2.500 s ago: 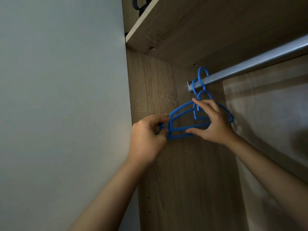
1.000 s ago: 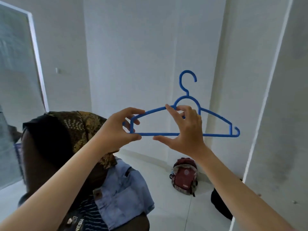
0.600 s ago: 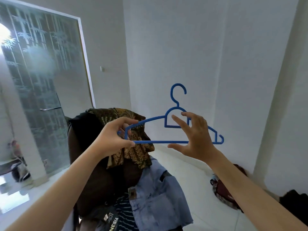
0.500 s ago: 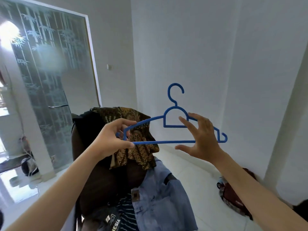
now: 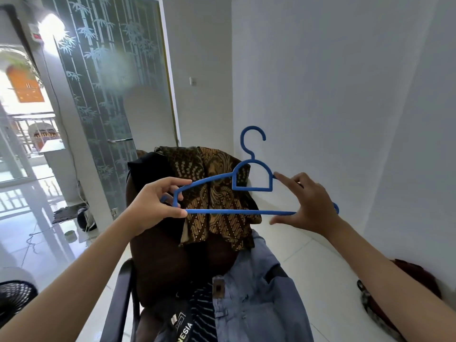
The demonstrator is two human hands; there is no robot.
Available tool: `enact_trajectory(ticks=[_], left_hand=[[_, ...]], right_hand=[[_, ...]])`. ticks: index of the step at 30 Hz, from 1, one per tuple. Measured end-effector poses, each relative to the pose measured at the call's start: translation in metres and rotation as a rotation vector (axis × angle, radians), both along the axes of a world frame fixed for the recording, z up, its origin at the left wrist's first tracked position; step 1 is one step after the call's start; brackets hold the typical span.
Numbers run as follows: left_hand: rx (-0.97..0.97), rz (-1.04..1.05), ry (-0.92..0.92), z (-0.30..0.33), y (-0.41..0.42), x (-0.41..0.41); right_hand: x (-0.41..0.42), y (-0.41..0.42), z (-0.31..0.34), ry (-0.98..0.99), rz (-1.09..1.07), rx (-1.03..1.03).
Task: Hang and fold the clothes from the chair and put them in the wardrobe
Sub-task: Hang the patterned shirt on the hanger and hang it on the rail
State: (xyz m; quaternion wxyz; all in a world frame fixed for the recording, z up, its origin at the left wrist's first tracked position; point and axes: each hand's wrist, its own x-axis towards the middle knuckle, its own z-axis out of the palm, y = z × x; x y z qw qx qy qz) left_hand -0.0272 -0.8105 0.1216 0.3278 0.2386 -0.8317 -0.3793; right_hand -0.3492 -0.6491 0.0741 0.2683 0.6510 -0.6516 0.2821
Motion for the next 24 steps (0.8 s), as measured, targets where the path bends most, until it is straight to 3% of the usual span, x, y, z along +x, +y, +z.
enact_trajectory(ticks=[6,15,19,24], left_hand=[[0.037,0.02,0.025,-0.003,-0.055,-0.013],[-0.062,0.067,-0.017,-0.025,-0.163,-0.061],[-0.087,0.28,0.043,-0.044,-0.219,-0.089],[0.057,0.481,-0.014,-0.066,-0.269,-0.126]], right_hand=[[-0.023,-0.028,0.005,0.011,-0.071,-0.02],[-0.055,-0.108,0.008,0.016,-0.17,0.028],[-0.072,-0.144,0.002,-0.041,-0.241,0.036],[-0.087,-0.173,-0.012,-0.119,-0.334,0.04]])
